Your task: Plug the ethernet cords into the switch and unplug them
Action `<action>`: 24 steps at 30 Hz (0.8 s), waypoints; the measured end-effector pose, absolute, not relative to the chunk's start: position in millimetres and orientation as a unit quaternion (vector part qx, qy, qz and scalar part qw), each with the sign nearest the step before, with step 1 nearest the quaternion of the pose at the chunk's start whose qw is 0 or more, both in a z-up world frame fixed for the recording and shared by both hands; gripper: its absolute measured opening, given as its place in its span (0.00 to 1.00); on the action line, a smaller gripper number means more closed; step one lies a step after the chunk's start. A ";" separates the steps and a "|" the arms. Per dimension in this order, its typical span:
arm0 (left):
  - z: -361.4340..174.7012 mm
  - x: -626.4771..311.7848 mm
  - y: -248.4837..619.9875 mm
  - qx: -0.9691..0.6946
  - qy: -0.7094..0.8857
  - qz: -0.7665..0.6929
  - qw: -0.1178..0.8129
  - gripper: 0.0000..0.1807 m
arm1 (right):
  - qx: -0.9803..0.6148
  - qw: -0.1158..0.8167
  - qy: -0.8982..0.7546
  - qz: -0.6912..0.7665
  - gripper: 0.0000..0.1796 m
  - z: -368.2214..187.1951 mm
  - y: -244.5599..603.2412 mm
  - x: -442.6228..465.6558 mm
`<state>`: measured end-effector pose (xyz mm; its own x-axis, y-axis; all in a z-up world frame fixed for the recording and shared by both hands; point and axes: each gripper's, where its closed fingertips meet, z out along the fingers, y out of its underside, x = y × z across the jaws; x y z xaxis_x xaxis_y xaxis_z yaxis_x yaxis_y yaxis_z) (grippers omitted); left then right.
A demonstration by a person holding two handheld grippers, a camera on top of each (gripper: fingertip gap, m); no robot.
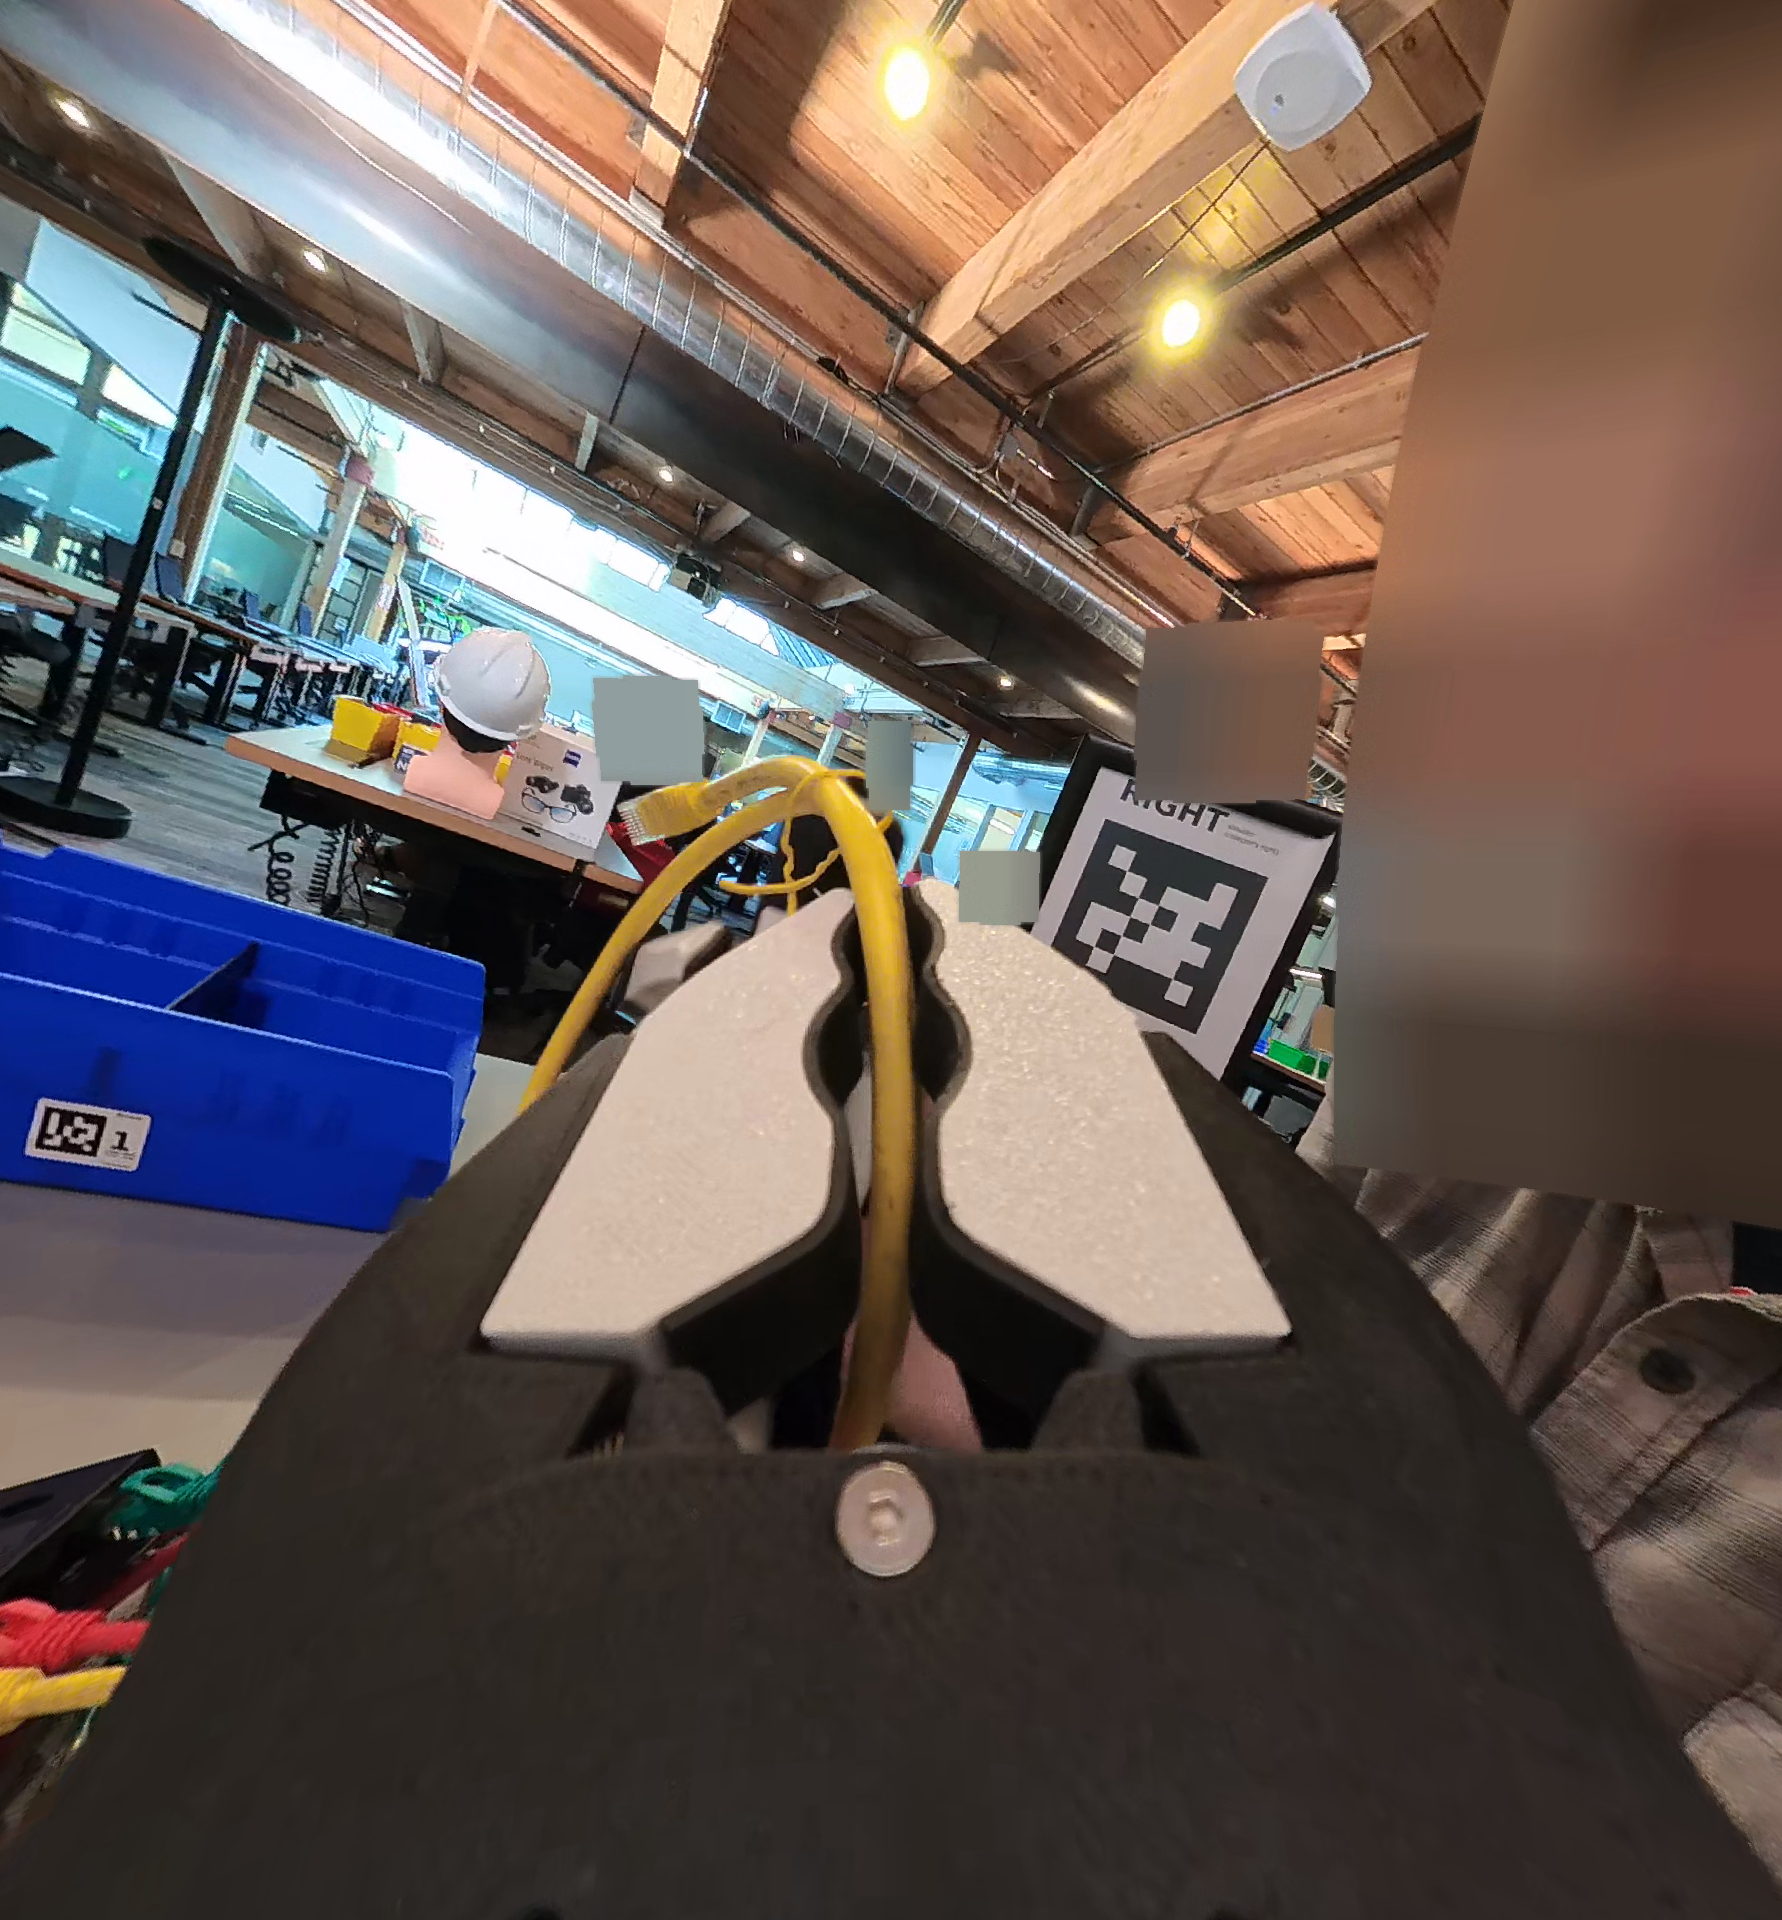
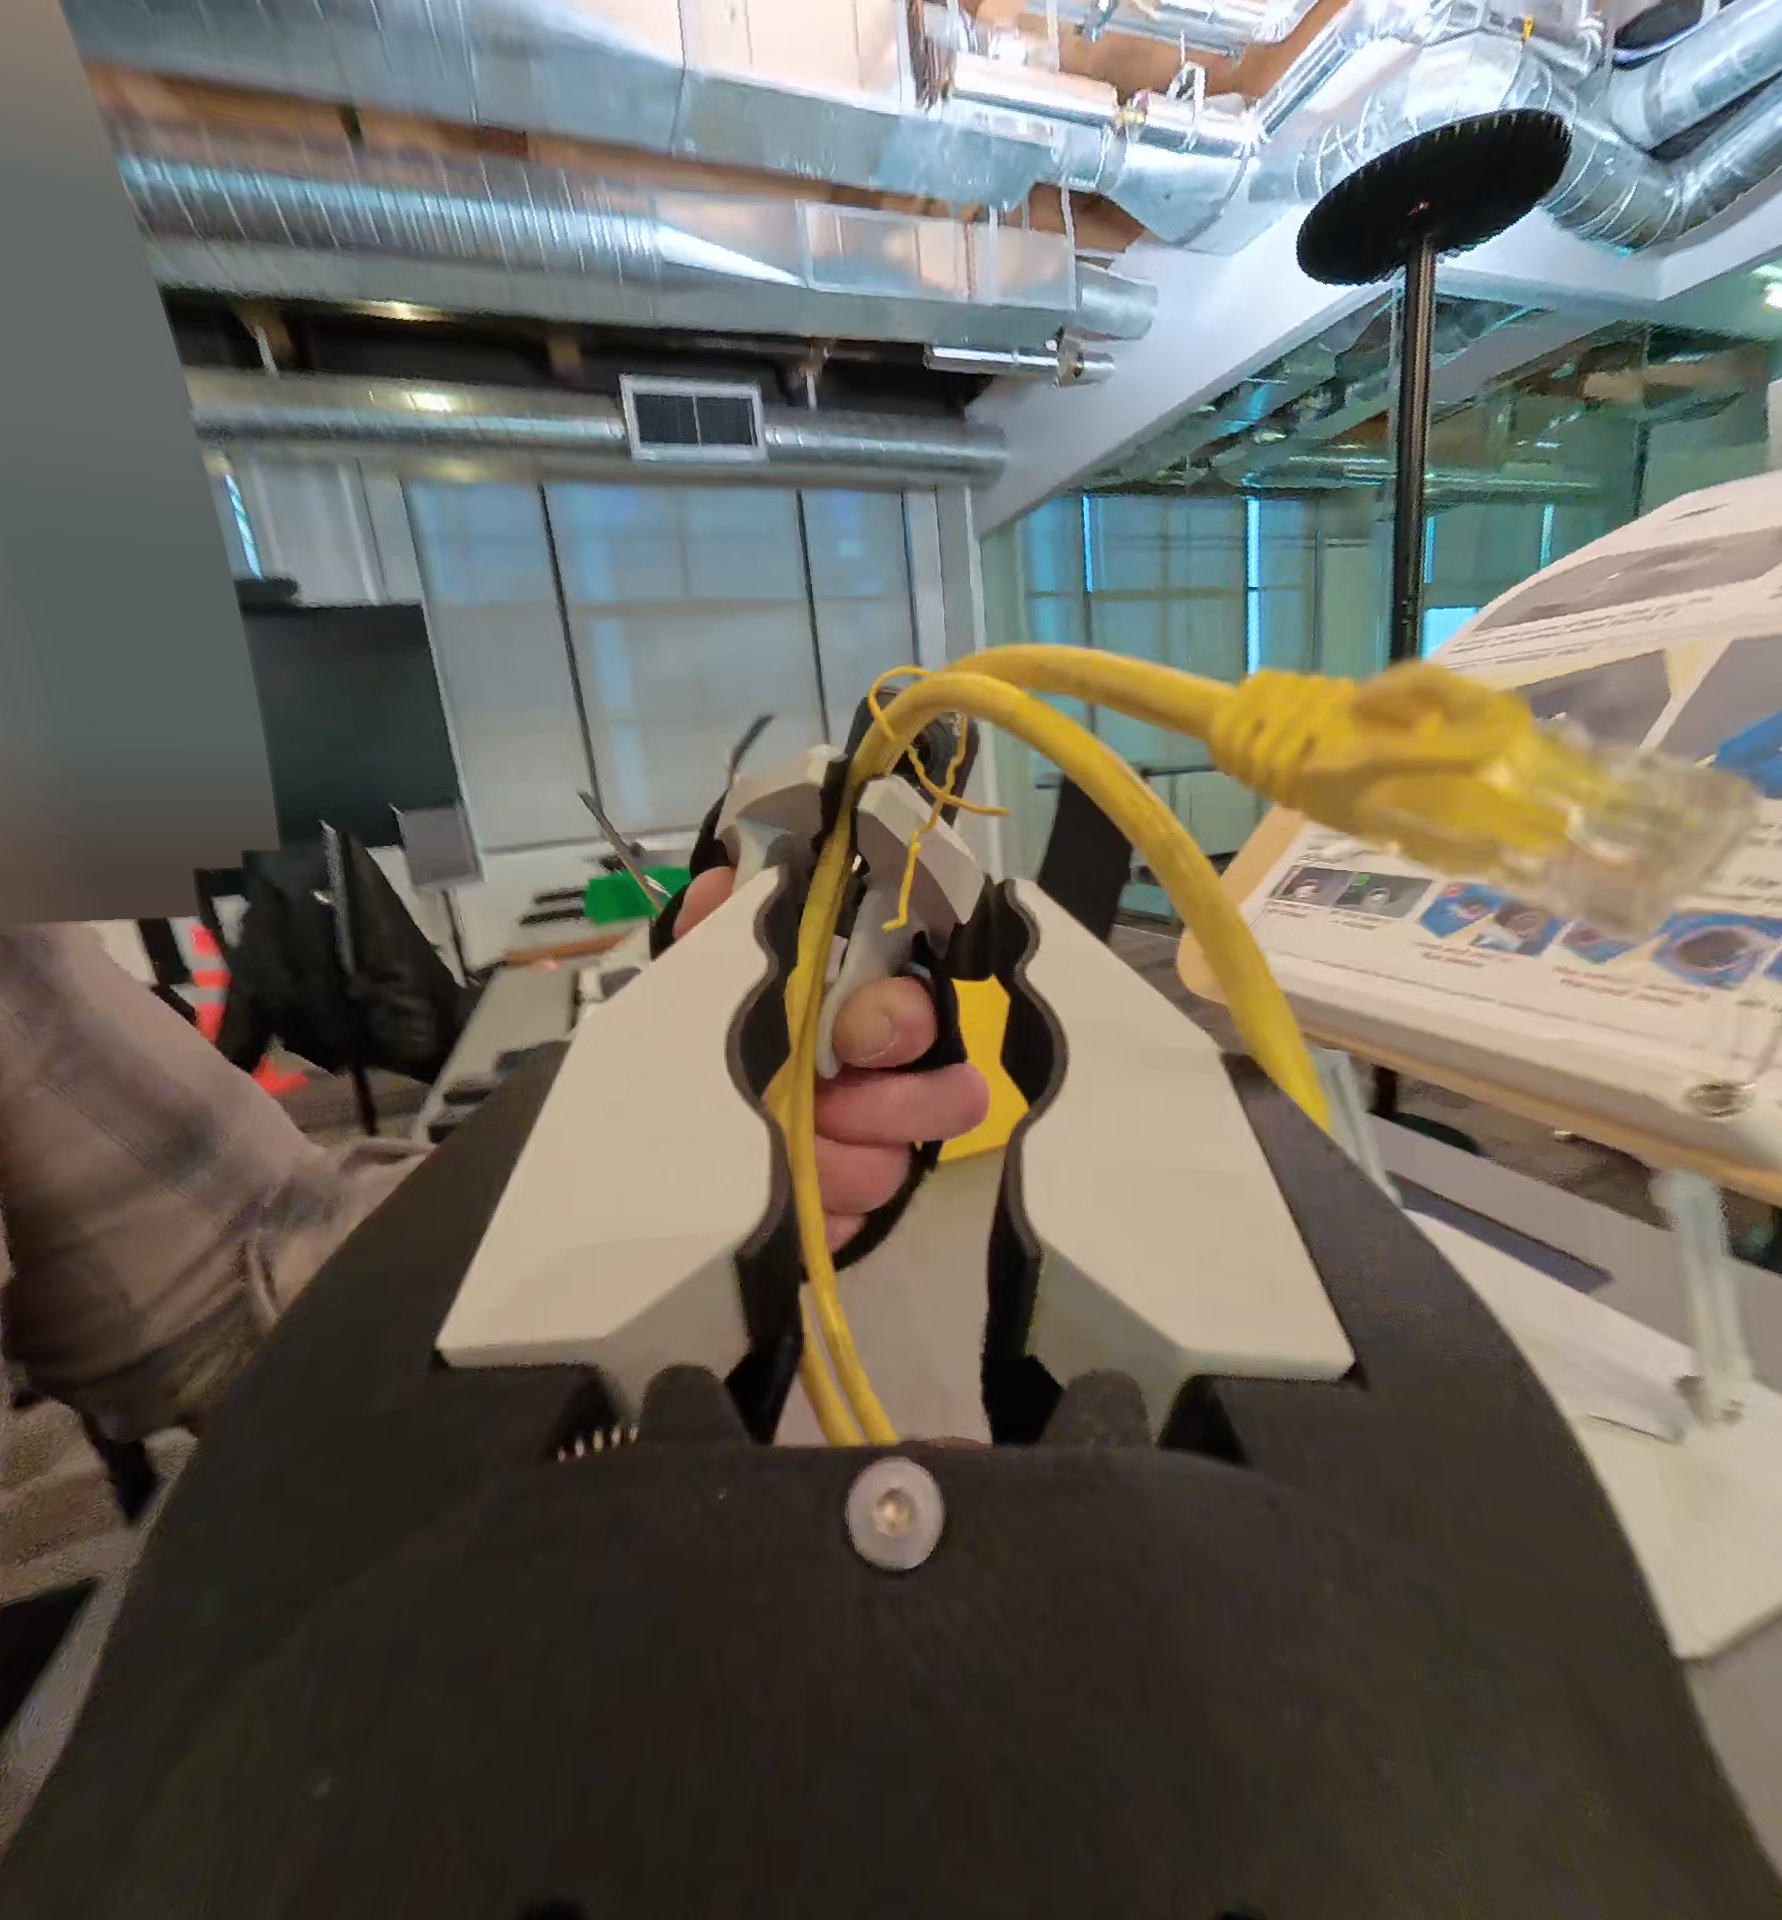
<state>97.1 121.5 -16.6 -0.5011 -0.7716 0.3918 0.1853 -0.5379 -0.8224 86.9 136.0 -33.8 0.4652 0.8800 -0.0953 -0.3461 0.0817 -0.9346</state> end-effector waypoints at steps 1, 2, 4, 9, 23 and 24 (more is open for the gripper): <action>-16.5 96.9 121.5 -0.395 0.372 -0.782 0.307 0.03 | -0.504 0.678 -0.251 0.473 0.20 -33.8 135.7 85.5; -16.4 96.6 121.2 -0.393 0.374 -0.782 0.307 0.03 | -0.491 0.667 -0.237 0.508 0.21 -32.0 134.5 84.4; -16.5 96.9 121.8 -0.394 0.372 -0.782 0.308 0.03 | -0.458 0.659 -0.199 0.562 0.22 -26.5 134.8 87.5; -19.7 99.9 118.4 -0.397 0.382 -0.777 0.305 0.03 | -0.403 0.624 -0.146 0.654 0.26 -20.5 135.1 82.2; -20.2 102.1 116.5 -0.395 0.378 -0.782 0.299 0.03 | -0.304 0.618 -0.091 0.720 0.01 -11.9 130.4 104.3; -20.5 102.2 116.7 -0.395 0.378 -0.782 0.299 0.03 | -0.303 0.616 -0.093 0.722 0.01 -11.8 129.9 104.2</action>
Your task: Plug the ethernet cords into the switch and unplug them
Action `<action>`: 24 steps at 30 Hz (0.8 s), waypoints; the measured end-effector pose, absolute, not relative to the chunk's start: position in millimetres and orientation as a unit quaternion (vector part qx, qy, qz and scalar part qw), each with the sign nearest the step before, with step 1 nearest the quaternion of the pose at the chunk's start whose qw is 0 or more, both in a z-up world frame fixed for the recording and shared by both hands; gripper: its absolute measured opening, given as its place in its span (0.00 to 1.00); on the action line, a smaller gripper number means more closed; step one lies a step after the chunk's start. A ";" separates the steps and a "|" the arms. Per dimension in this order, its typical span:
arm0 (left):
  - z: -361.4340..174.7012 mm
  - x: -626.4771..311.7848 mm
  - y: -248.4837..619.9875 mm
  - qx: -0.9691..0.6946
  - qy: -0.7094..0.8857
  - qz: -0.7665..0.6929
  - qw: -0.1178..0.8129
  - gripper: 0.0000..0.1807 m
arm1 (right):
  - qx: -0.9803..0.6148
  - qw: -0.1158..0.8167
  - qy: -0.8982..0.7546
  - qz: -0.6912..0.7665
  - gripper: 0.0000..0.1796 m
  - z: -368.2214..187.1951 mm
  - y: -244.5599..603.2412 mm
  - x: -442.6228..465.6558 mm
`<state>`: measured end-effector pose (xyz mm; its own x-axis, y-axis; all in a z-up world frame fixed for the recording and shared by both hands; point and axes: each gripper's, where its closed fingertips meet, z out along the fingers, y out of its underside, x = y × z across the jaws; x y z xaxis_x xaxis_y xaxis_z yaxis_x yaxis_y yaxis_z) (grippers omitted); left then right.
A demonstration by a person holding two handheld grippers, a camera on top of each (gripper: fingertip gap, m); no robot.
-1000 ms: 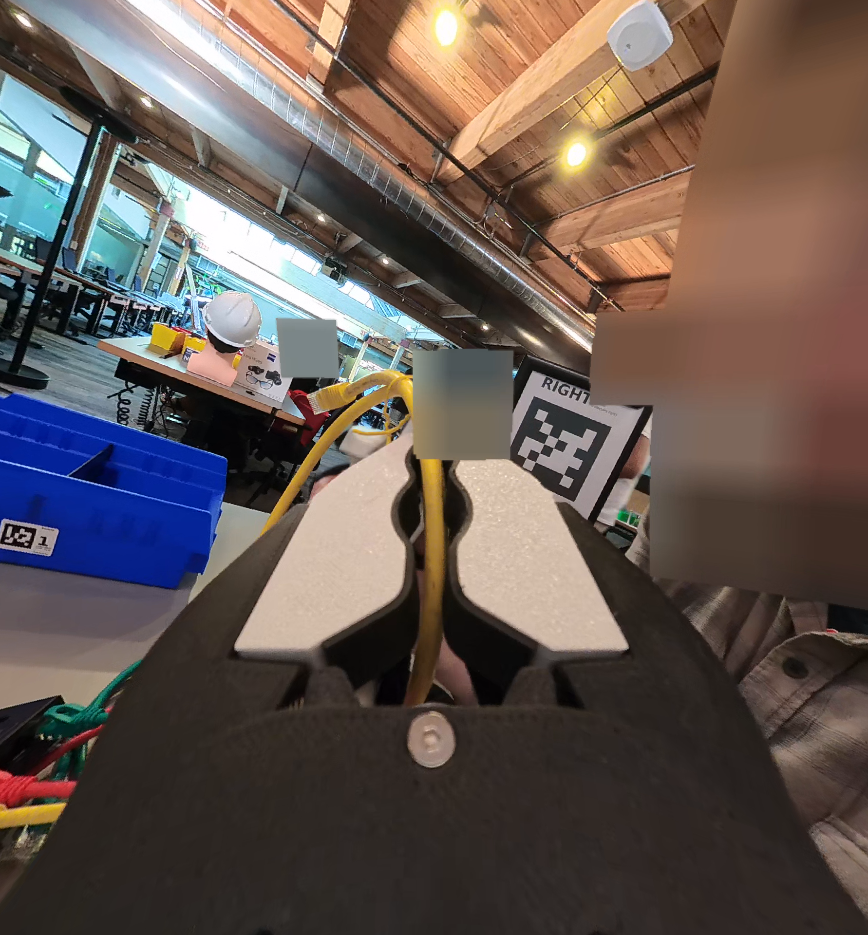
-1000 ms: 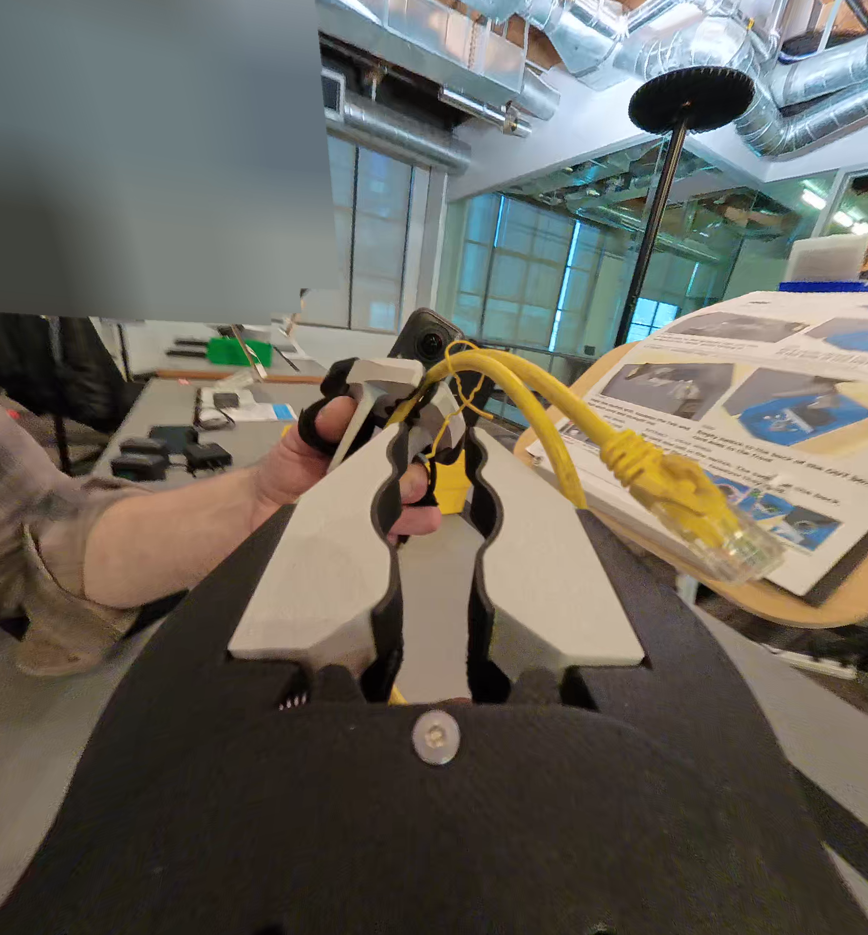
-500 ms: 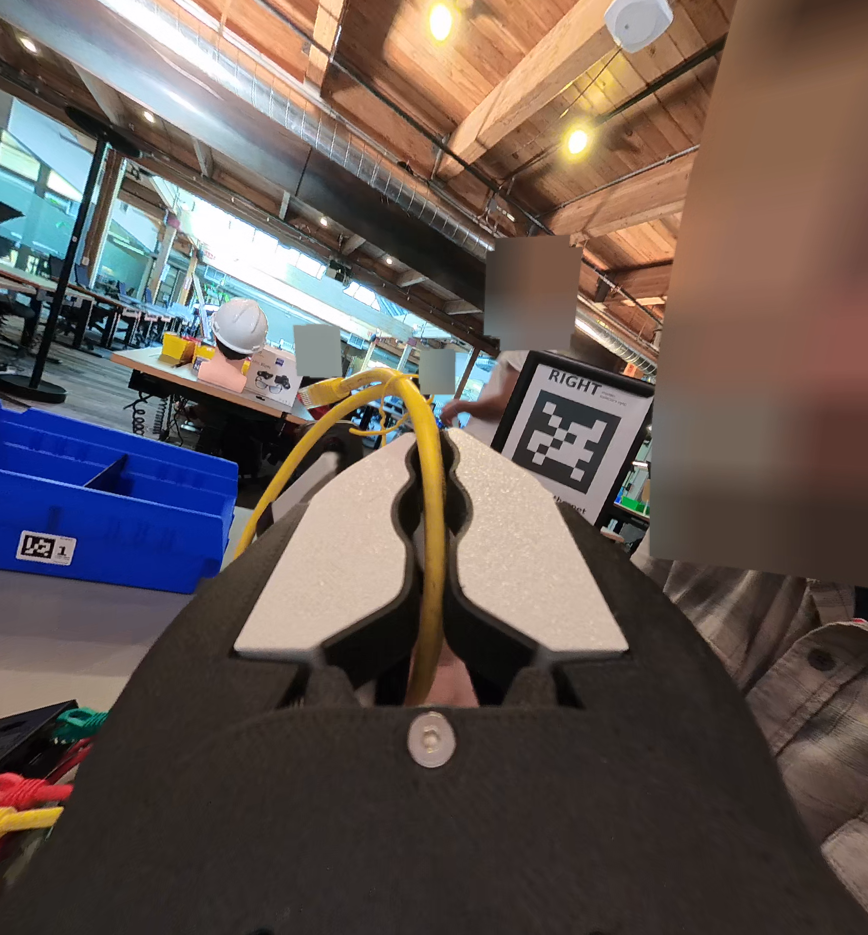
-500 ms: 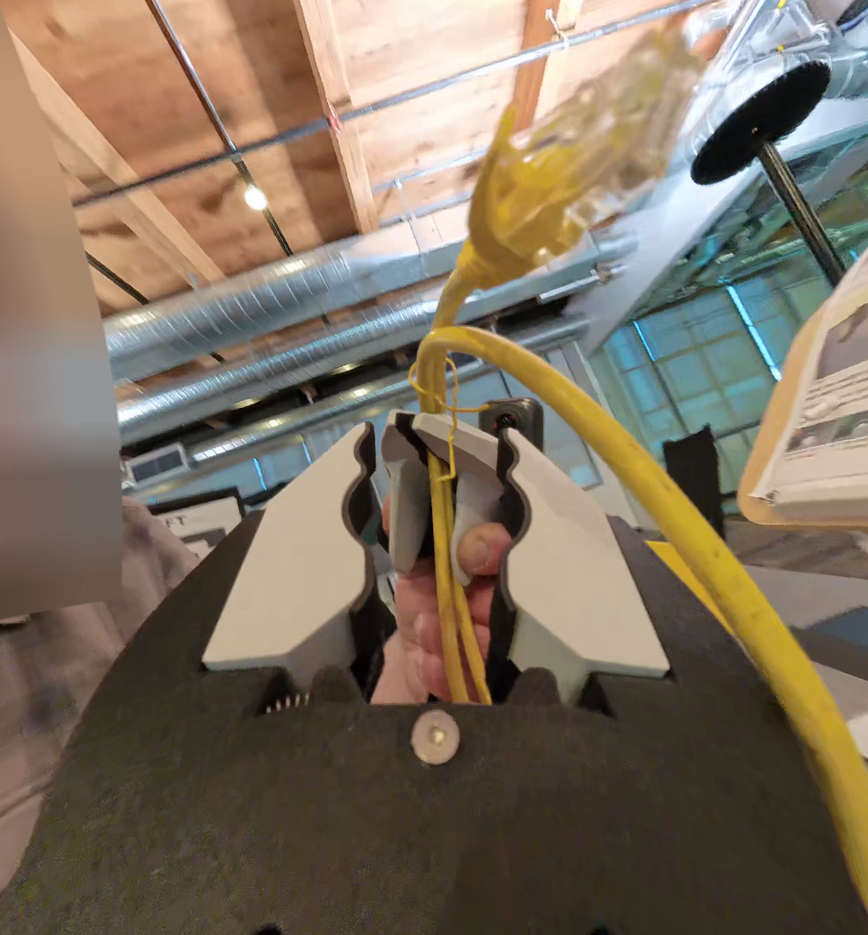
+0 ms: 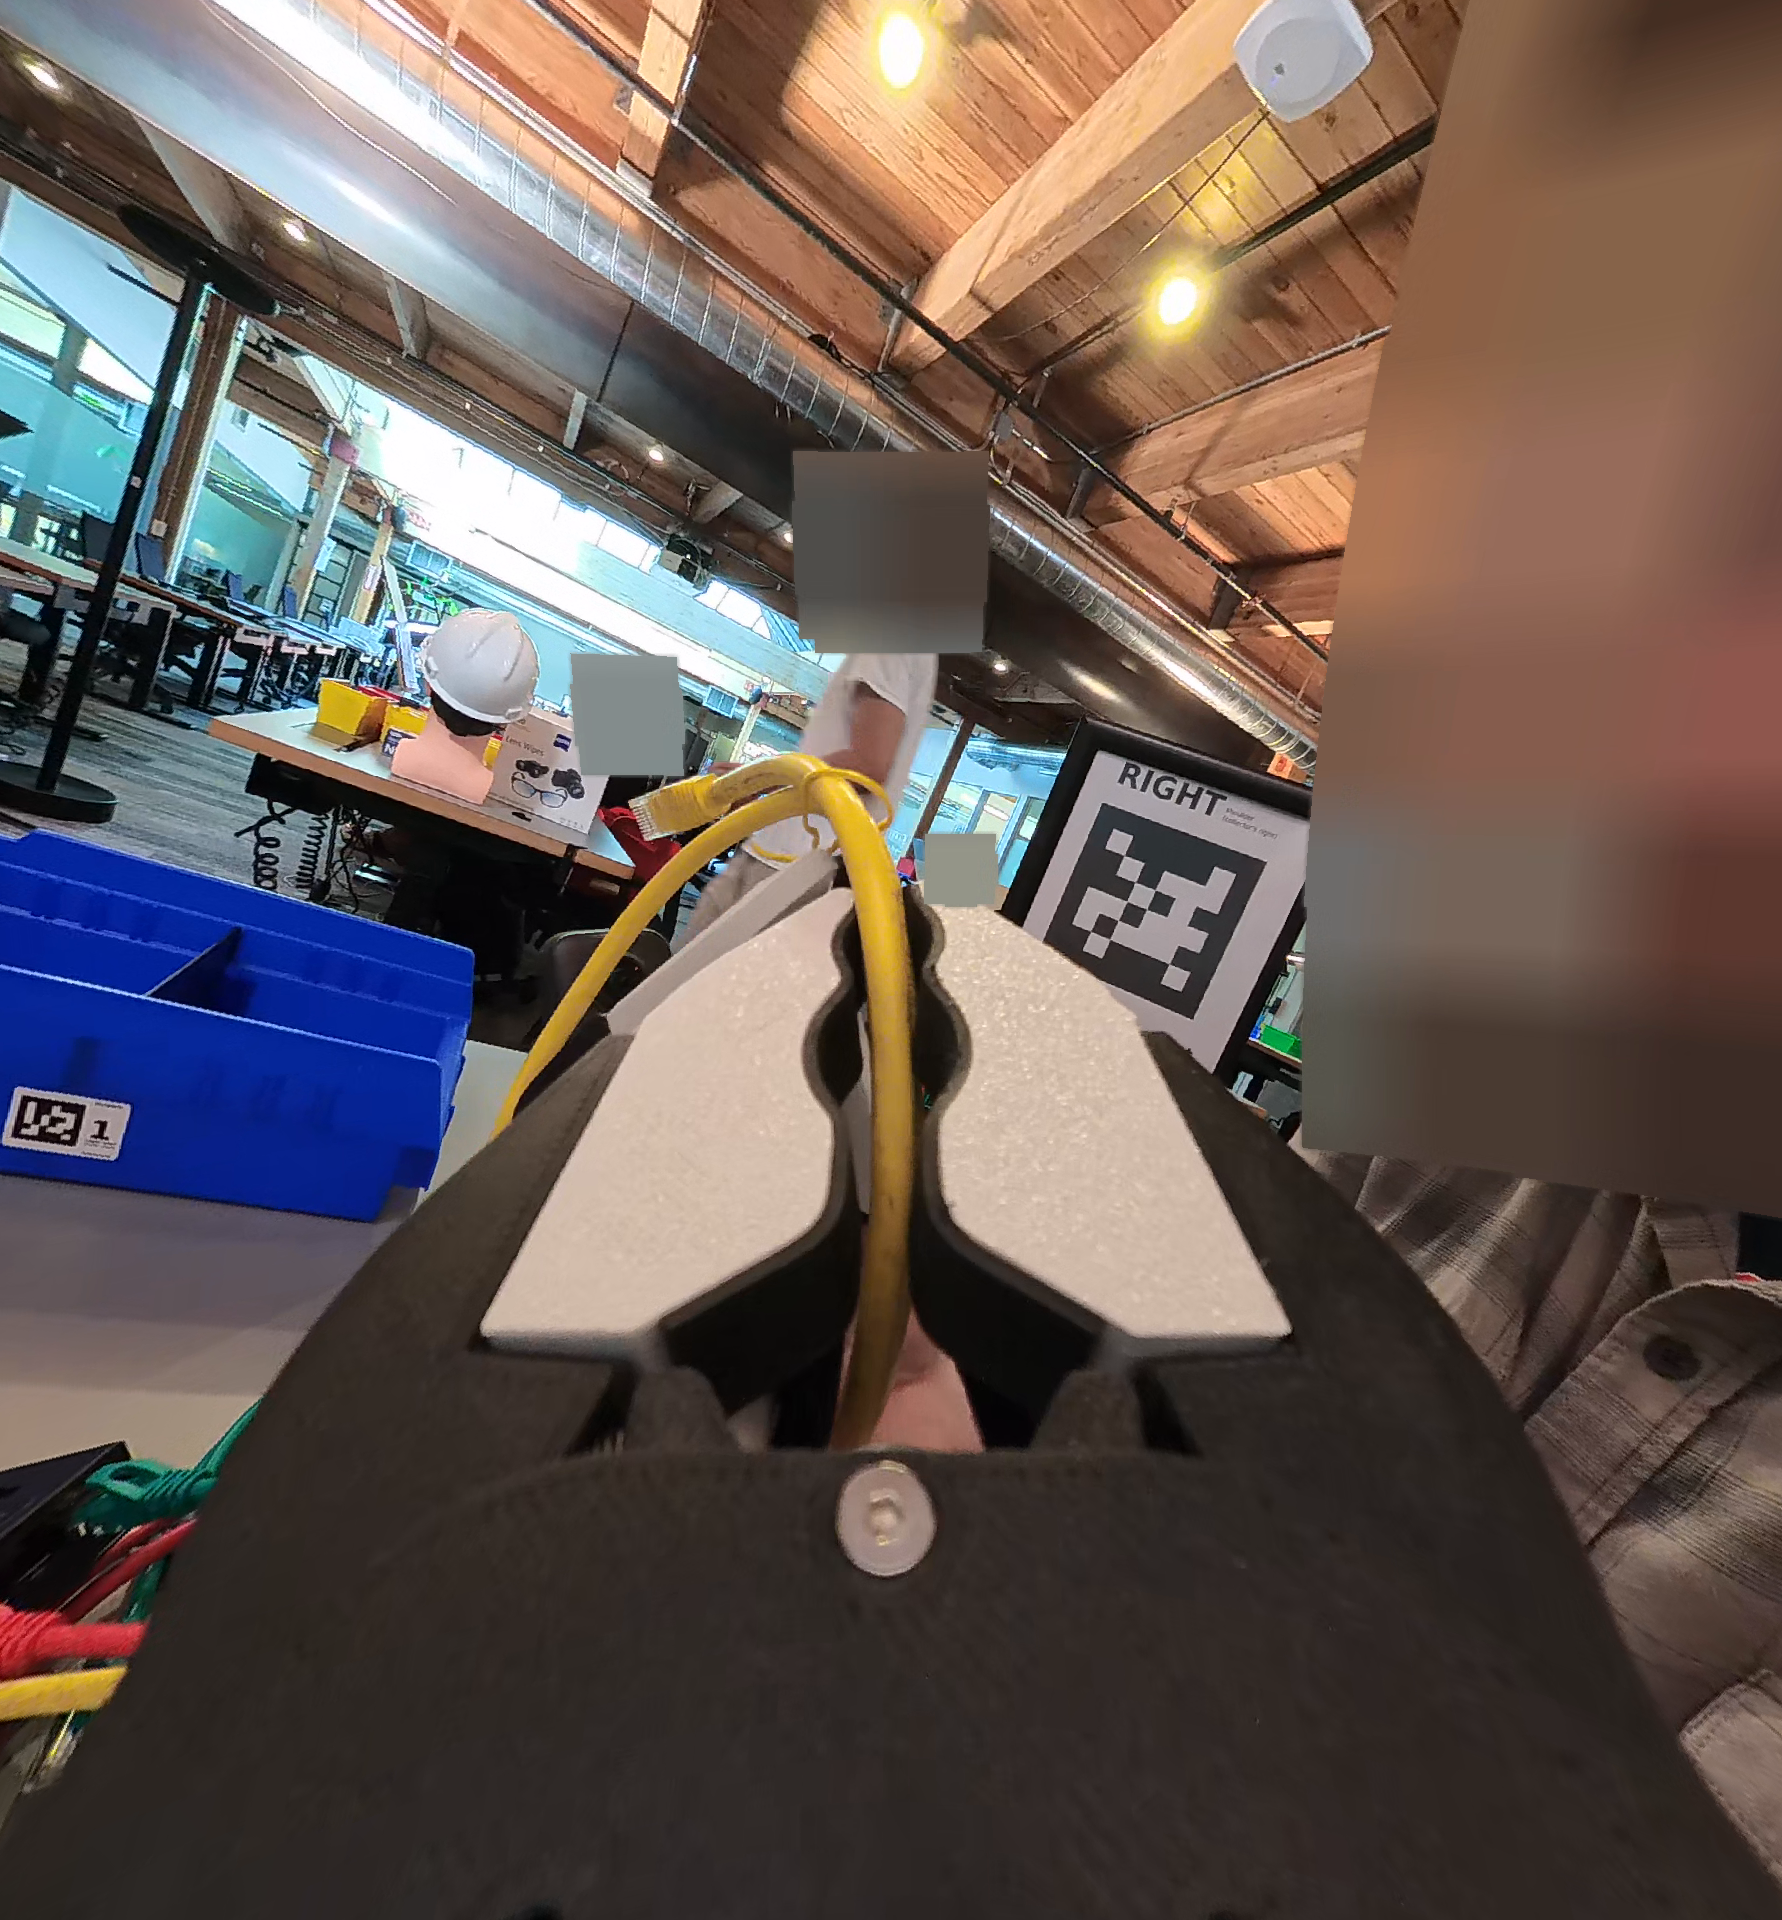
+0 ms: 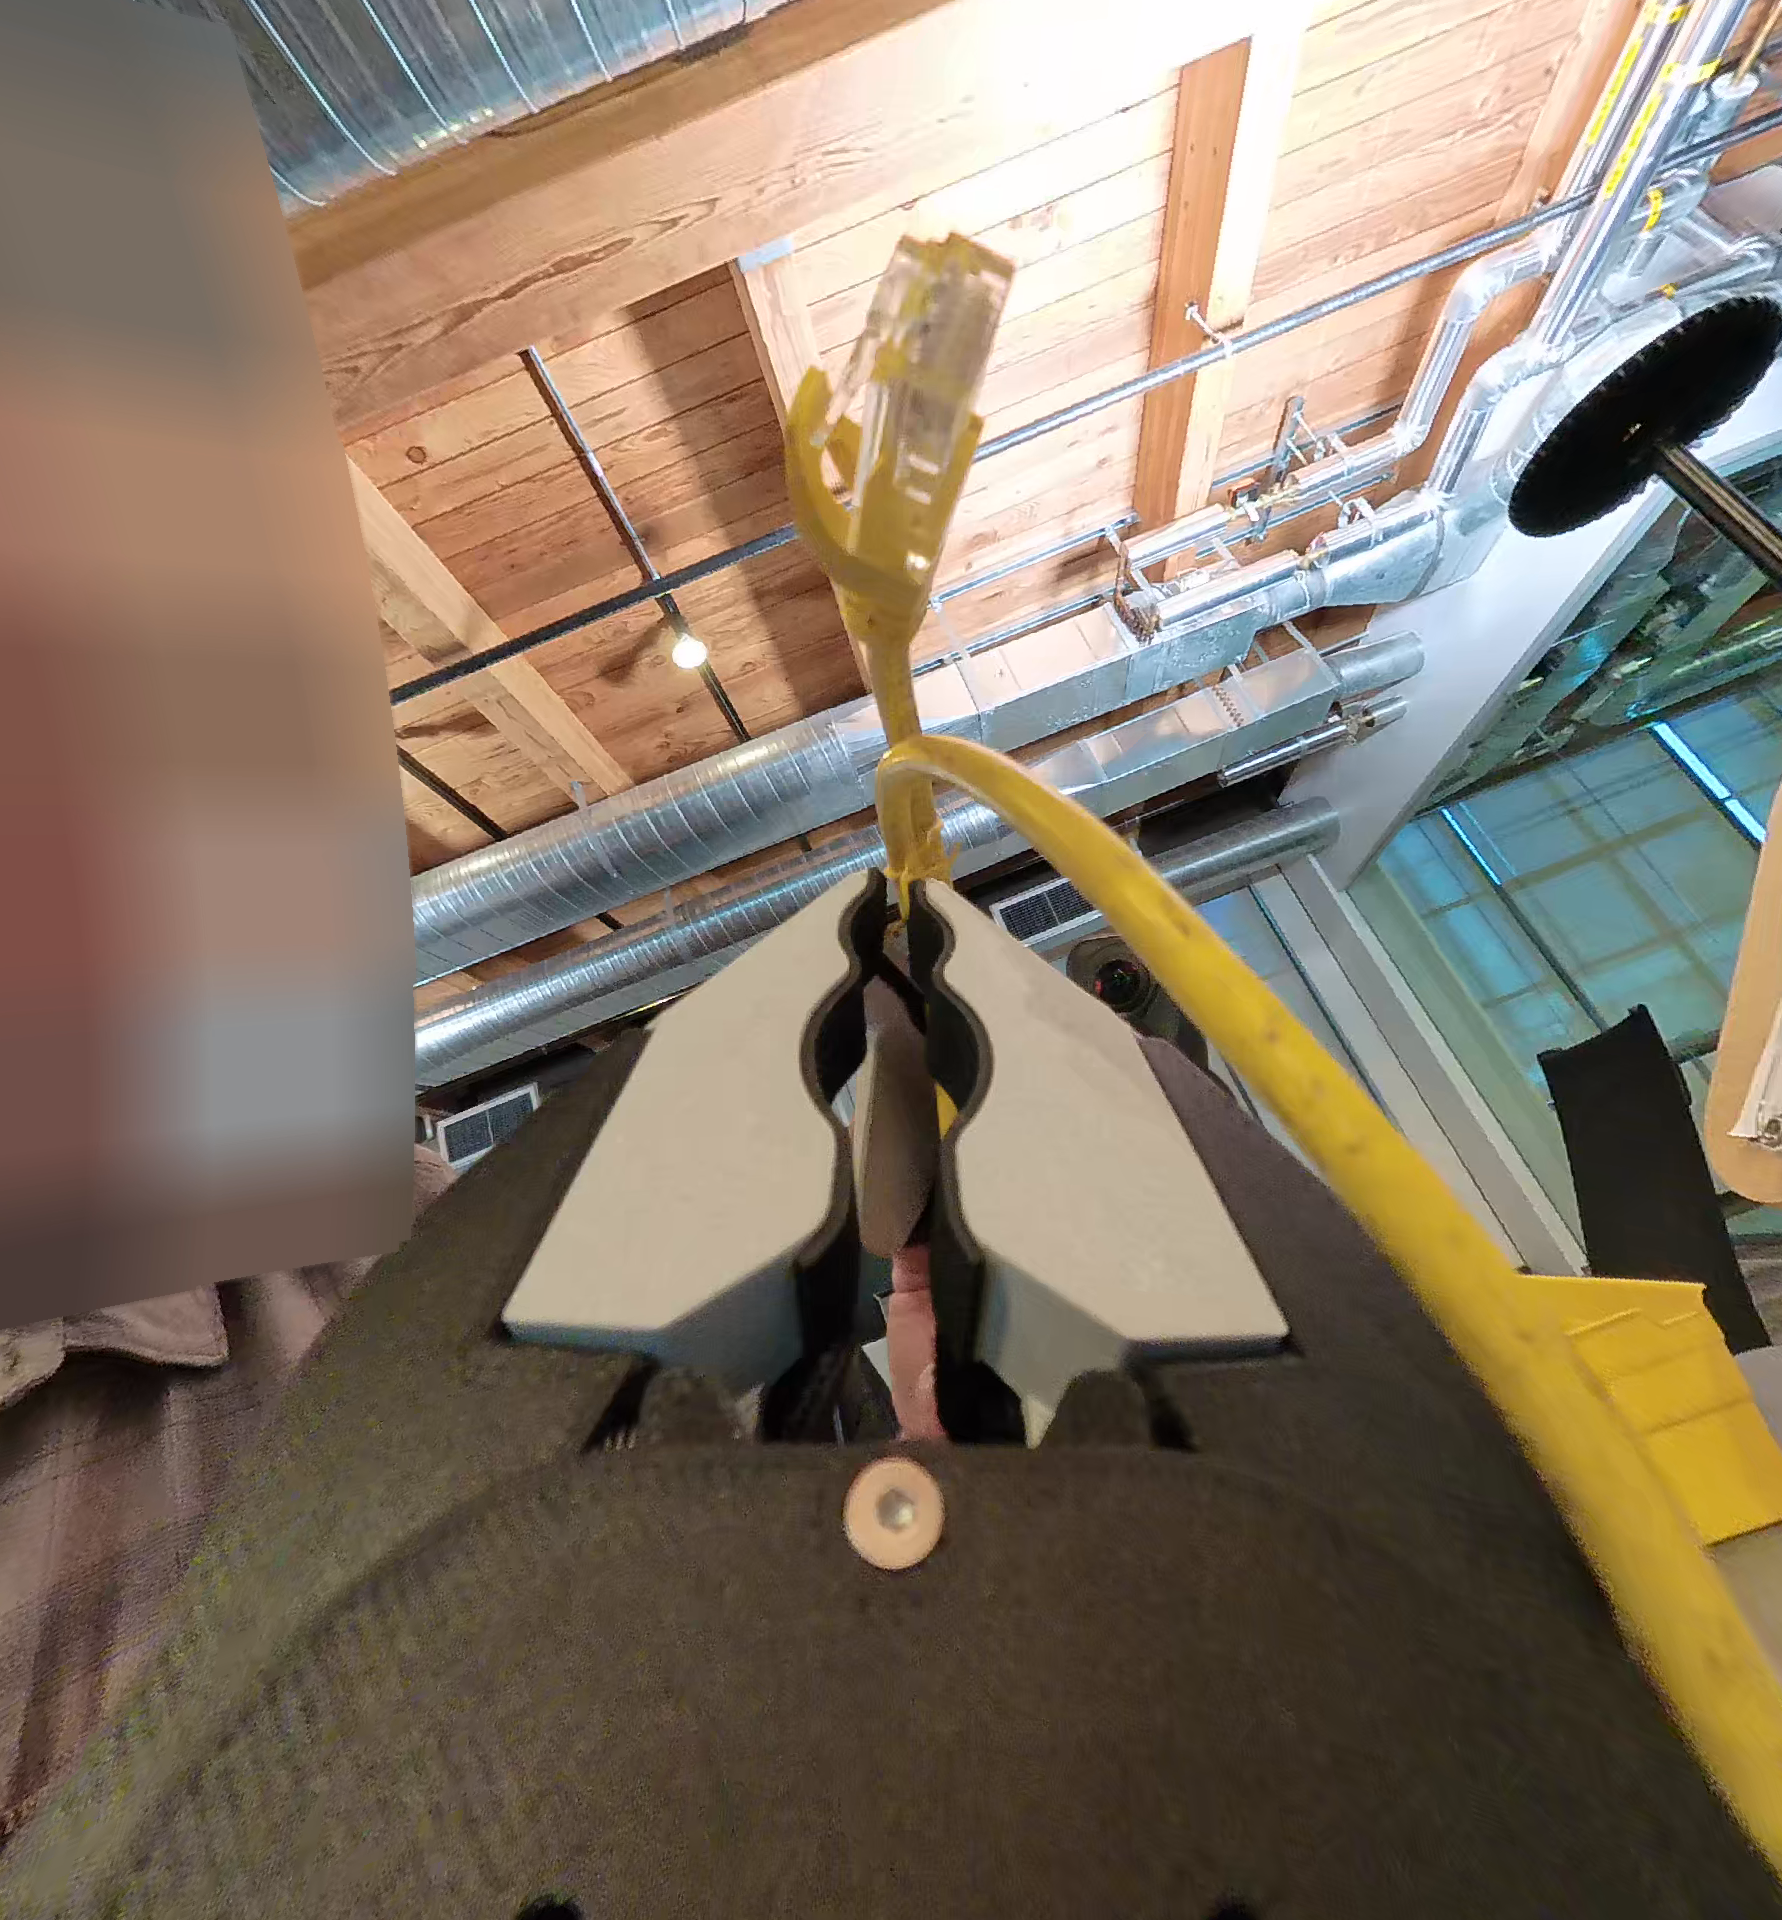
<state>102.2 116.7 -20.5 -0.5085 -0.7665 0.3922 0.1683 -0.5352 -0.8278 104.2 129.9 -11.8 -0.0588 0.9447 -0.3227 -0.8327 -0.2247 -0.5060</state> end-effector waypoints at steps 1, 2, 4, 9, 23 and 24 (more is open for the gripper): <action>-20.5 102.3 117.1 -0.396 0.377 -0.782 0.299 0.03 | -0.300 0.615 -0.093 0.723 0.02 -11.6 129.6 104.6; -20.8 102.3 117.6 -0.397 0.377 -0.782 0.299 0.03 | -0.298 0.615 -0.093 0.725 0.05 -11.5 129.3 104.7; -21.5 102.6 118.1 -0.398 0.377 -0.781 0.300 0.03 | -0.297 0.610 -0.091 0.729 0.08 -11.8 130.3 104.6; -23.0 103.8 117.6 -0.399 0.380 -0.778 0.300 0.03 | -0.290 0.605 -0.077 0.737 0.05 -12.0 132.5 110.0; -24.8 105.3 118.3 -0.404 0.381 -0.775 0.302 0.03 | -0.289 0.604 -0.067 0.740 0.00 -14.5 133.4 112.1; -24.8 105.5 118.6 -0.404 0.380 -0.775 0.303 0.03 | -0.294 0.611 -0.069 0.732 0.00 -14.8 133.3 111.7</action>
